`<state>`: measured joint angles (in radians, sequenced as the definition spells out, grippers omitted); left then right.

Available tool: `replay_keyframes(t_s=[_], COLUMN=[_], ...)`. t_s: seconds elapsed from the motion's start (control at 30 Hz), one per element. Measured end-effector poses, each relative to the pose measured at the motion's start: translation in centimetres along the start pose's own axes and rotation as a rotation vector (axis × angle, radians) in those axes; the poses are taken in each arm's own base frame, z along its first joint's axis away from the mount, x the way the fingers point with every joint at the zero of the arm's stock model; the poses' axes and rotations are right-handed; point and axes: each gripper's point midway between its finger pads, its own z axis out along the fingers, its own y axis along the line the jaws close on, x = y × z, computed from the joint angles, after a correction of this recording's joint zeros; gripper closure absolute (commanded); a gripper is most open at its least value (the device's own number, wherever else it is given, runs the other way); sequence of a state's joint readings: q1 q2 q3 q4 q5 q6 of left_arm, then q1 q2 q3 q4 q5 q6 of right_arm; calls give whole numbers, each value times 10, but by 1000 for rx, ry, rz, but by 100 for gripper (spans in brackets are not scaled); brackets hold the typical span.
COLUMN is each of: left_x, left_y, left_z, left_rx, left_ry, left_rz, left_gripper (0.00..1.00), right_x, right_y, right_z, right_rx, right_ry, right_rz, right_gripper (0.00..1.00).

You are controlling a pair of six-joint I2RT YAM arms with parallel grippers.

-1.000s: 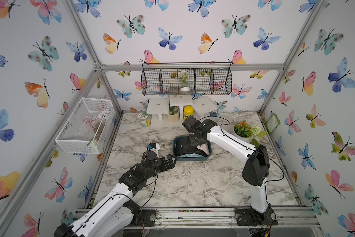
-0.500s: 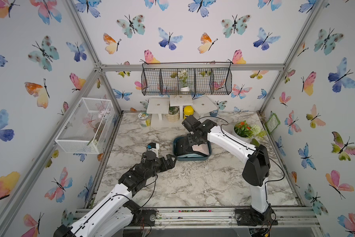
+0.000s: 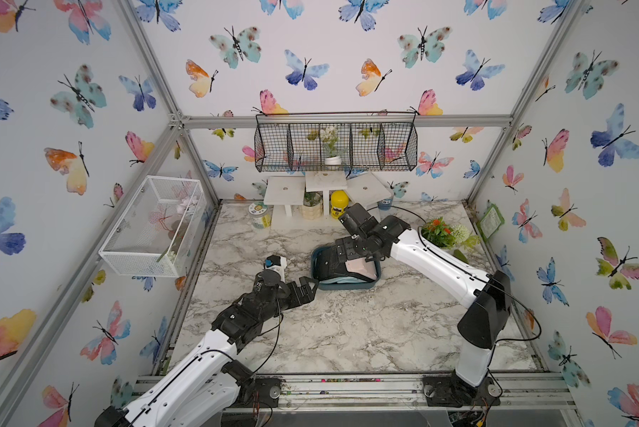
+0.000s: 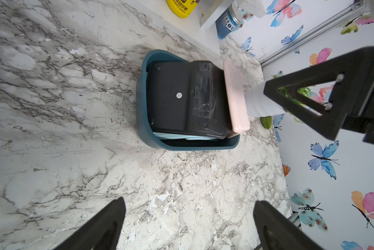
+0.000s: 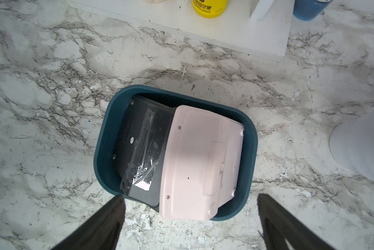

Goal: Put the calculator in the storage box
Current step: Place the calculator in the storage box, then reset both arms

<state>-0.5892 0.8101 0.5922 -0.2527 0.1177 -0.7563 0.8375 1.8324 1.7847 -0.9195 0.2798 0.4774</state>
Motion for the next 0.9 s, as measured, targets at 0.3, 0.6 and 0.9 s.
replay_keyframes(t_s=[0.3, 0.6, 0.9], left_x=[-28, -52, -61], left_y=[-18, -23, -18], left_z=[-33, -83, -116], left_rx=[-1, -23, -32], left_ry=[-91, -237, -347], left_rz=[35, 91, 110], left_gripper=[1, 1, 1], right_x=[6, 18, 52], right_y=[-14, -37, -60], right_z=[-48, -106, -127], right_rx=[-78, -158, -200], right_ry=[-113, -293, -435], right_rz=[18, 27, -1], right_gripper=[2, 2, 2])
